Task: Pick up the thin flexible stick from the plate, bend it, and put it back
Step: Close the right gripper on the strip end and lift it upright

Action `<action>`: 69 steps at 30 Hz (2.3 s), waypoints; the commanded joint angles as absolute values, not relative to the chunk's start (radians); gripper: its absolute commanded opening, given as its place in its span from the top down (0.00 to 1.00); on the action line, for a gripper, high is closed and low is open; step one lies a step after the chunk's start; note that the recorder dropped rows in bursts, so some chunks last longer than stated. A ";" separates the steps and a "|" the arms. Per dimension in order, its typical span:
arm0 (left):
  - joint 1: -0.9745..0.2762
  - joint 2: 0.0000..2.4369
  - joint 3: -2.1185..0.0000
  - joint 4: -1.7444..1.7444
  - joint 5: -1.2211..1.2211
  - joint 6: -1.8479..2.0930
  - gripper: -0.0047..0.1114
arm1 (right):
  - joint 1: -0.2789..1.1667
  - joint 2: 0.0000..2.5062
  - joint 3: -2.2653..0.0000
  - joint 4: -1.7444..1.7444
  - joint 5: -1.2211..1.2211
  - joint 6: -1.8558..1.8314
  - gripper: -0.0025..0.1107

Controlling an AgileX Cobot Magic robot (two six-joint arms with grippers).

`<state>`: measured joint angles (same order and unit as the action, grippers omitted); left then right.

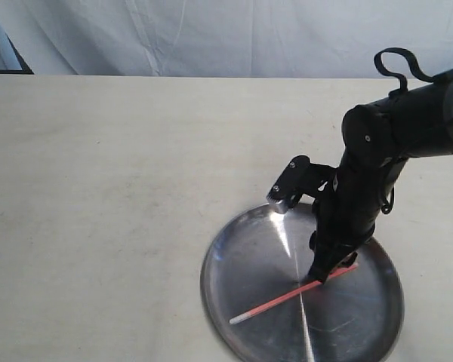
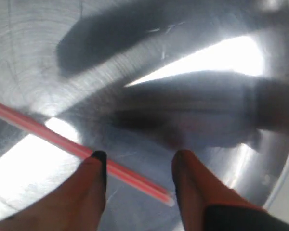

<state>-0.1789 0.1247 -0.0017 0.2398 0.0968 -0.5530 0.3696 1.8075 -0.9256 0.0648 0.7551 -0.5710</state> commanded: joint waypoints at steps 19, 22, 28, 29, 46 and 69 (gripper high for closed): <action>-0.184 0.115 0.000 0.247 0.084 -0.552 0.53 | 0.374 1.825 -0.804 0.026 0.505 -0.573 0.63; -0.184 0.115 0.000 0.247 0.084 -0.552 0.53 | 0.374 1.841 -0.804 0.026 0.532 -0.565 0.80; -0.184 0.115 0.000 0.247 0.084 -0.552 0.53 | 0.388 1.899 -0.804 0.029 0.558 -0.520 0.99; -0.184 0.115 0.000 0.247 0.084 -0.552 0.53 | 0.391 1.903 -0.804 0.029 0.564 -0.520 0.99; -0.184 0.115 0.000 0.247 0.084 -0.552 0.53 | 0.410 1.560 -0.804 0.051 0.696 -0.464 0.99; -0.183 0.115 0.000 0.014 -0.243 -0.844 0.53 | 0.410 1.224 -0.804 0.268 0.921 -0.444 0.99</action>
<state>-0.1789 0.1247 -0.0017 0.1141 -0.0661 -0.6851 0.4096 1.2594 -0.8055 0.2208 0.8817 -0.4457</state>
